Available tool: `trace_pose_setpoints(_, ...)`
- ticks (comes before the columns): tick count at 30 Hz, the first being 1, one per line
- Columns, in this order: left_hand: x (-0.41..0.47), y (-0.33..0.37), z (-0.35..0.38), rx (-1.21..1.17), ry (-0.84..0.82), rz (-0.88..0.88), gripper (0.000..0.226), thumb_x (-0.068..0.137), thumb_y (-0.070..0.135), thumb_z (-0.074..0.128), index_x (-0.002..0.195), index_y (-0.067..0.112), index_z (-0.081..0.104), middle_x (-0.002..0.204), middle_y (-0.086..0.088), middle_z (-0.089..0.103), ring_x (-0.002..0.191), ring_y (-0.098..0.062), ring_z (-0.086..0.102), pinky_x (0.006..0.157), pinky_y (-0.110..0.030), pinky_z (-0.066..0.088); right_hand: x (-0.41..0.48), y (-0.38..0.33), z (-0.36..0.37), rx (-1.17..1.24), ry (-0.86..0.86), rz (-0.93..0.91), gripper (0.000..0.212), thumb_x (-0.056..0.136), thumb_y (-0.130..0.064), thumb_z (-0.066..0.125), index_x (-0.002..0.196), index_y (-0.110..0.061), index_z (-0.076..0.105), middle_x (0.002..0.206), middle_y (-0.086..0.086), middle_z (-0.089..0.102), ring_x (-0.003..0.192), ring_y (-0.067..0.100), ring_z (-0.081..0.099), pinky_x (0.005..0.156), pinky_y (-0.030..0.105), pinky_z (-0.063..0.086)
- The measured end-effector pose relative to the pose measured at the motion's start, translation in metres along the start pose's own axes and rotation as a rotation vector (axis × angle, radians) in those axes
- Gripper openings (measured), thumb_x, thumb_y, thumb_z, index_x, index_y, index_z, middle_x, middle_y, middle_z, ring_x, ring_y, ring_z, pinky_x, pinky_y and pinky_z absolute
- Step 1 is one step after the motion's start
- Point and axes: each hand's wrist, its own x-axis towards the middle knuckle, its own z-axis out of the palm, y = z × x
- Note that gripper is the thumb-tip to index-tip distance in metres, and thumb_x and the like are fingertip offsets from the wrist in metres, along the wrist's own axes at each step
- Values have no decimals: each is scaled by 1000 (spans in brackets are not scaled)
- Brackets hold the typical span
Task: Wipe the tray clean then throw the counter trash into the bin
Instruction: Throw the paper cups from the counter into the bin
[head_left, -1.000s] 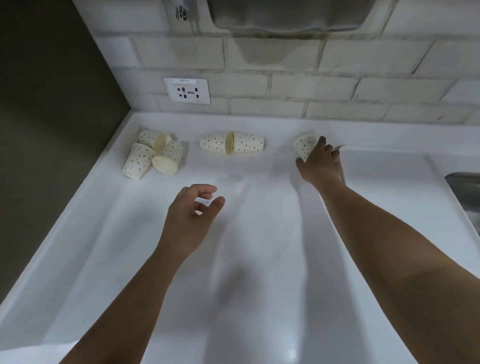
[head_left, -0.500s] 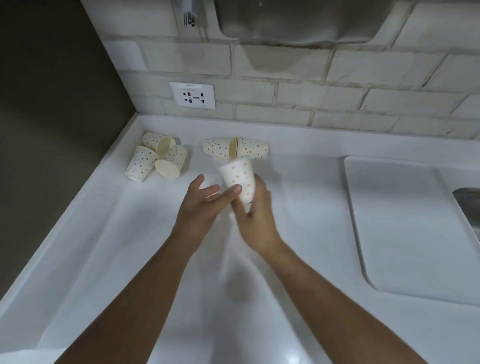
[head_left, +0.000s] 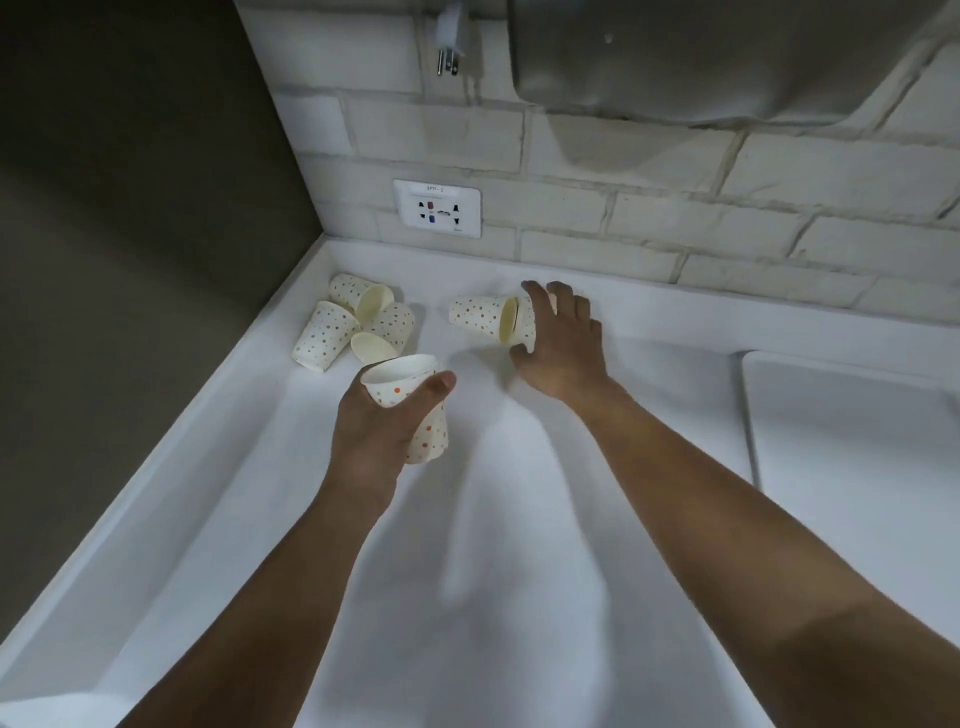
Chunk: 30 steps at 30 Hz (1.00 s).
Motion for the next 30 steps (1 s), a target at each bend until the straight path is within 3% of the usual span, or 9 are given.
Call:
trace_pose_setpoints(4,1,-4,-5,2,10,12,52,69,41,92,113,21,72,107,-7,76,105,-30,72,83,-41,58,30,16,13,-305,-212,-62,82,77,-38,69,148,-38,28,147,6,33,137,34,28,106,55,34)
trace_pose_setpoints(9,-1,-4,-16,-24,-3,3,57,64,43,93,115,27,72,112,-5,75,112,-35,69,100,-59,55,15,30,23,-329,-126,8,60,85,-31,64,137,-36,34,136,9,39,123,35,40,97,56,37)
trace_pose_setpoints(12,-5,-5,-25,-27,11,-17,59,61,46,94,114,29,73,112,-3,75,112,-36,69,101,-63,52,-9,32,22,-149,6,101,47,88,-35,63,127,-33,37,120,4,45,107,31,50,85,48,40)
trace_pose_setpoints(17,-19,-7,-37,-49,17,-33,67,60,49,96,116,23,71,114,-8,75,107,-38,71,97,-68,52,-65,-1,-5,553,200,160,50,84,-29,71,124,-25,41,117,-1,52,100,16,54,87,42,51)
trace_pose_setpoints(21,-38,-6,-49,-46,2,-50,79,57,56,96,120,22,63,116,-11,73,105,-38,72,95,-67,54,-126,-45,-40,845,196,222,51,86,-27,72,125,-34,41,107,-6,61,90,18,65,75,36,57)
trace_pose_setpoints(25,-69,-3,-61,11,-73,6,67,64,45,92,117,19,61,111,-8,74,95,-34,75,80,-47,61,-187,-81,-64,989,167,246,52,91,-20,71,129,-38,41,104,-10,61,84,15,66,67,26,56)
trace_pose_setpoints(28,-96,-4,-78,74,-106,41,63,64,52,90,114,26,62,111,-2,73,102,-31,73,89,-54,59,-233,-105,-67,1027,151,242,58,91,-22,71,135,-43,39,106,-10,63,91,14,67,69,25,57)
trace_pose_setpoints(30,-115,-5,-94,115,-140,44,64,62,58,89,114,30,62,110,1,73,103,-25,73,86,-51,61,-265,-122,-61,1028,155,262,64,86,-30,70,139,-46,36,112,-11,63,98,11,67,74,24,57)
